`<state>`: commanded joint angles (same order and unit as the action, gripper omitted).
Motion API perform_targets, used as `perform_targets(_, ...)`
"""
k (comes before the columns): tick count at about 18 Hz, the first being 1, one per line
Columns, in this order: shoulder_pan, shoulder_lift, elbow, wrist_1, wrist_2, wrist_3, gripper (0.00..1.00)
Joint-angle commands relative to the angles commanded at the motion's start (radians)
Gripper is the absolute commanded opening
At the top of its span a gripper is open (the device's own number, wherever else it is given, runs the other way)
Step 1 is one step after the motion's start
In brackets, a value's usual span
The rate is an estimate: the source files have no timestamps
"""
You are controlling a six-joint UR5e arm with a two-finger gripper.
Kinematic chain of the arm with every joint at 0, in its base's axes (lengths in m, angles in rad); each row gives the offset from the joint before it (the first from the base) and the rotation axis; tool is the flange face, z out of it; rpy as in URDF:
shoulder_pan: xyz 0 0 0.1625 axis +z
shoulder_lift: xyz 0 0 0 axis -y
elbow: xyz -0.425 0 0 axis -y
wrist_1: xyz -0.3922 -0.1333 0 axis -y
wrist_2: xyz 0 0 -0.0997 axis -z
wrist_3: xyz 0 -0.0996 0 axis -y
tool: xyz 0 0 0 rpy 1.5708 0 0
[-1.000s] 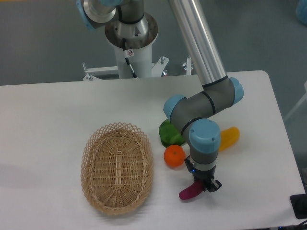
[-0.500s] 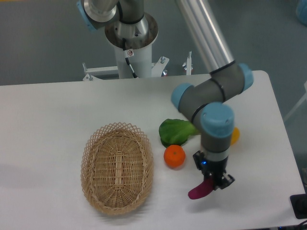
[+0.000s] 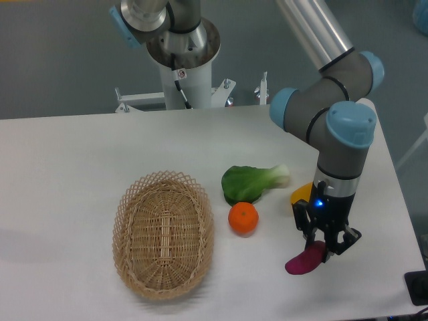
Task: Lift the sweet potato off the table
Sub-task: 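Lift the held sweet potato up off the table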
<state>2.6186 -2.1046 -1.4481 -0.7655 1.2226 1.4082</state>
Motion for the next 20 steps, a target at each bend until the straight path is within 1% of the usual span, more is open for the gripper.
perform_targets(2,-0.015,-0.005,0.003,0.0,0.0,0.002,0.19)
perform_targets(5,-0.048,-0.034,0.031,0.0,0.002,0.002,0.19)
perform_targets(8,-0.066,-0.047,0.048,0.0,0.002,0.008,0.19)
perform_targets(11,-0.071,-0.057,0.055,0.002,0.002,0.011,0.19)
perform_targets(20,-0.077,-0.057,0.058,0.002,0.006,0.005,0.19)
